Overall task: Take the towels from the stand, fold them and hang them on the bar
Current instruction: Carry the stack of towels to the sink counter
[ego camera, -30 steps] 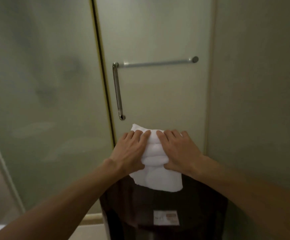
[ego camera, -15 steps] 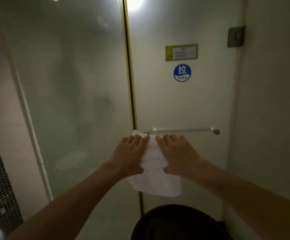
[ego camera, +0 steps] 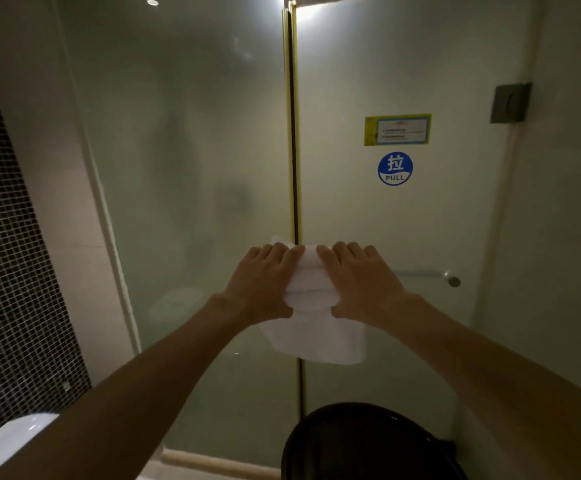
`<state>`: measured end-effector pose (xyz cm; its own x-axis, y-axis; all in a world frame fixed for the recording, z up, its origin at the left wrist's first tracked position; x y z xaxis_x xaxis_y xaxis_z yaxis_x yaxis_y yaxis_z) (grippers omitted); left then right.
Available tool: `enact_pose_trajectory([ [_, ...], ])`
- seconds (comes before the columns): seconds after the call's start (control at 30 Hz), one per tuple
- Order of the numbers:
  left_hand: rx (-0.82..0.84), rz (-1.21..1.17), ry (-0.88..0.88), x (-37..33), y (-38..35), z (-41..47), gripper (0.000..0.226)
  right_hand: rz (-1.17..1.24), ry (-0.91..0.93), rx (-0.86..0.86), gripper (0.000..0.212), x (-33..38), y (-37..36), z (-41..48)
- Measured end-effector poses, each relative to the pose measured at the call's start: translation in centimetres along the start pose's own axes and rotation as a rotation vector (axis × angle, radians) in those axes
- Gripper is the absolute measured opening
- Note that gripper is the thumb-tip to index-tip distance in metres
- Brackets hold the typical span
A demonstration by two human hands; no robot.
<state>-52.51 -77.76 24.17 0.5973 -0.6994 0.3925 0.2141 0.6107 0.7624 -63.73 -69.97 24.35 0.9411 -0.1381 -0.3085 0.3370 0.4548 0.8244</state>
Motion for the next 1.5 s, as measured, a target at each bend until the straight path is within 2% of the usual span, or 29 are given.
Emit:
enact_pose_trajectory([
  [0.2,0.018,0.024,0.013,2.0,-0.9,-1.0,0.104,0.036,0.035,-0.003,0.095,1.9,-0.5,1.1],
  [0.37,0.044,-0.061,0.04,4.2,-2.5,-1.4,0.103,0.054,0.049,-0.007,0.096,3.4,-1.4,2.9],
  [0.83,0.199,-0.139,0.091,5.1,-10.4,-3.8,0.103,0.161,0.124,0.15,0.099,6.5,-9.7,4.6],
  [1.23,0.374,-0.038,0.335,7.7,-16.1,-3.8,0.105,0.31,0.392,0.138,0.099,7.7,-17.0,11.1],
  [1.5,0.469,0.019,0.564,10.7,-15.9,-9.4,0.1,0.437,0.64,0.117,0.091,14.0,-17.9,13.5],
])
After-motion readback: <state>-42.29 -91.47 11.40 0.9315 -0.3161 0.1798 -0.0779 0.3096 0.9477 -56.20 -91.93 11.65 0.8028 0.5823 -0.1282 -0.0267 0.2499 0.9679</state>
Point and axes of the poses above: each hand's wrist, its own z-axis towards the middle knuckle, its own y-axis out of the back of the hand, x = y × z, the point moved 6 cm from there along z, towards the middle knuckle, and after that the axes turned 5 degrees about z, right-handed, at the moved point
